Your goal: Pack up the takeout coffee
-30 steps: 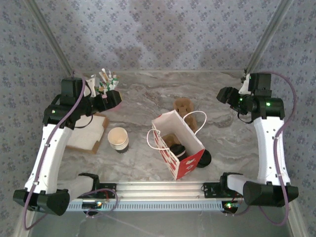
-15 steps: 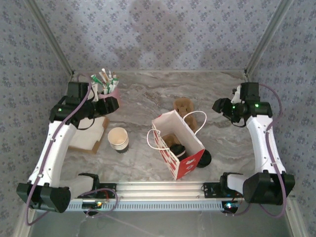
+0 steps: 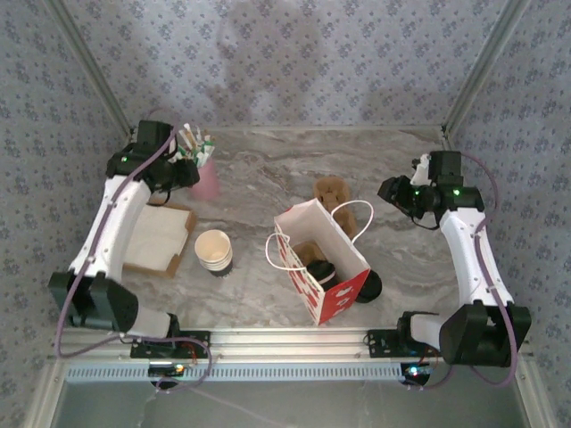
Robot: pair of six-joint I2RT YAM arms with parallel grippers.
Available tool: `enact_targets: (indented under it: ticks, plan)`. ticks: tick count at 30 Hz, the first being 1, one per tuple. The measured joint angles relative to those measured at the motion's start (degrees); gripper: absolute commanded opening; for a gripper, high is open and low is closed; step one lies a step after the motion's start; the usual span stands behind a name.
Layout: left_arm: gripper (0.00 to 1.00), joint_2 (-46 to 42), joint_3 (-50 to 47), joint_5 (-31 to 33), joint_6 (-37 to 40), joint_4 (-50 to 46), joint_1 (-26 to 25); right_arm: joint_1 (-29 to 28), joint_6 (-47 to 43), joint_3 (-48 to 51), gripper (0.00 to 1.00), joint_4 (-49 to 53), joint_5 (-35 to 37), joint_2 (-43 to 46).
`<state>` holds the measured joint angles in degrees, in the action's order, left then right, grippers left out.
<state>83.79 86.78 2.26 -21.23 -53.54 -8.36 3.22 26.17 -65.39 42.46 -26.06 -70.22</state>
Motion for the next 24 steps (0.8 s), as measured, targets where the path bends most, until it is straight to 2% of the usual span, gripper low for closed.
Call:
enact_targets:
  ticks: [7, 10, 15, 20, 24]
  plan:
    - [0.43, 9.4, 6.88, 1.44, 1.31, 0.52, 0.13, -1.6, 0.68, -0.59, 0.45, -3.48, -1.38, -4.98]
    - [0.35, 10.99, 8.11, 0.07, 1.51, 1.07, 0.13, -2.6, 1.01, -2.1, 0.45, -3.96, -1.57, -6.69]
    - [0.27, 13.14, 9.84, -1.64, 1.73, 1.73, 0.13, -3.28, 1.09, -3.82, 0.45, -4.85, -1.88, -7.32]
    - [0.25, 13.94, 10.14, -1.77, 1.75, 2.32, 0.13, -3.52, 1.09, -4.81, 0.45, -5.03, -1.99, -7.37]
    - [0.32, 14.49, 11.37, -1.49, 1.97, 2.32, 0.13, -3.67, 1.09, -5.07, 0.45, -5.03, -2.32, -7.39]
